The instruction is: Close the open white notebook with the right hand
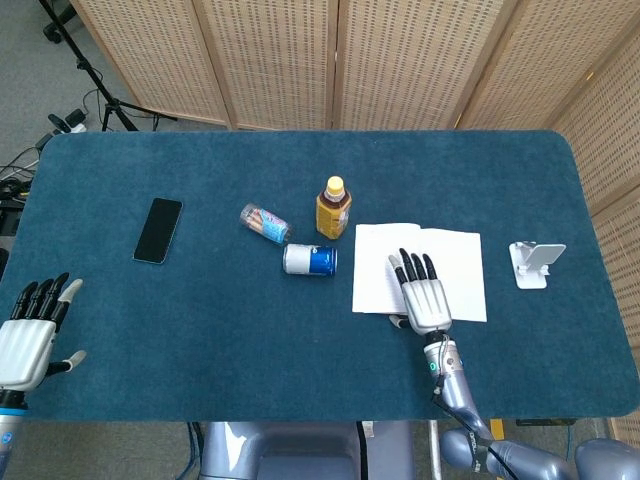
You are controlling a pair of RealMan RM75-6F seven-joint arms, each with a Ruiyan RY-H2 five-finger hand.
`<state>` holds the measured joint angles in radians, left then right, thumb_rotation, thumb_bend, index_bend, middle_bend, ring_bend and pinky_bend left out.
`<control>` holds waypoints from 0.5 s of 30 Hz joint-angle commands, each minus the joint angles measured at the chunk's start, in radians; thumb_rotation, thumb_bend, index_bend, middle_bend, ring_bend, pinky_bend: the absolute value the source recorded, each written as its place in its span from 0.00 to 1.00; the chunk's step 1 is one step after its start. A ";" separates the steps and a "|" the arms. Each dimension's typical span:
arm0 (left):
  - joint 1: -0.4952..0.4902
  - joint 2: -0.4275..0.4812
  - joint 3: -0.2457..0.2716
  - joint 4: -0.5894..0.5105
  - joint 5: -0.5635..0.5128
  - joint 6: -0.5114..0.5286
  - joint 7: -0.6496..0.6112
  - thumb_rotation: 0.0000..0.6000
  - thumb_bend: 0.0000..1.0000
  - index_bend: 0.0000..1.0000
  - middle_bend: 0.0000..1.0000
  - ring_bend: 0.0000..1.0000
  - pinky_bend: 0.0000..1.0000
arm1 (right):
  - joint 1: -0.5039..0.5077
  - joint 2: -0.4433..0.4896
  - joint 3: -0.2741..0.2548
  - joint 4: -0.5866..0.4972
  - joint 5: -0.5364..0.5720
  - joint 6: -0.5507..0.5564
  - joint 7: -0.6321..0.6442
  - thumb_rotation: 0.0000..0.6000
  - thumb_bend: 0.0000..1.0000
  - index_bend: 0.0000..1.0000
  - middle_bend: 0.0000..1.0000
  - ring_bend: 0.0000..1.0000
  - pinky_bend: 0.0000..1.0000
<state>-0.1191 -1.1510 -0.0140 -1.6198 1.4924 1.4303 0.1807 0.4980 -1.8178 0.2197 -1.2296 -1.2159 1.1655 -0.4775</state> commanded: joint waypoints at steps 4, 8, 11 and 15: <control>-0.001 -0.003 0.004 0.000 0.007 -0.001 0.005 1.00 0.00 0.00 0.00 0.00 0.00 | 0.003 -0.002 0.002 0.015 0.001 0.003 0.014 1.00 0.29 0.00 0.00 0.00 0.00; -0.001 -0.005 0.004 0.000 0.010 0.001 0.005 1.00 0.00 0.00 0.00 0.00 0.00 | 0.003 -0.003 0.000 0.022 0.001 0.005 0.022 1.00 0.39 0.00 0.00 0.00 0.00; -0.001 -0.004 0.004 0.000 0.009 0.000 0.004 1.00 0.00 0.00 0.00 0.00 0.00 | 0.002 -0.004 0.000 0.025 0.003 0.008 0.027 1.00 0.41 0.00 0.00 0.00 0.00; -0.001 -0.004 0.005 0.000 0.010 0.000 0.003 1.00 0.00 0.00 0.00 0.00 0.00 | -0.002 -0.004 -0.003 0.028 0.004 0.012 0.035 1.00 0.43 0.00 0.00 0.00 0.00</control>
<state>-0.1201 -1.1548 -0.0088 -1.6197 1.5027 1.4303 0.1840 0.4974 -1.8215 0.2172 -1.2022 -1.2120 1.1763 -0.4439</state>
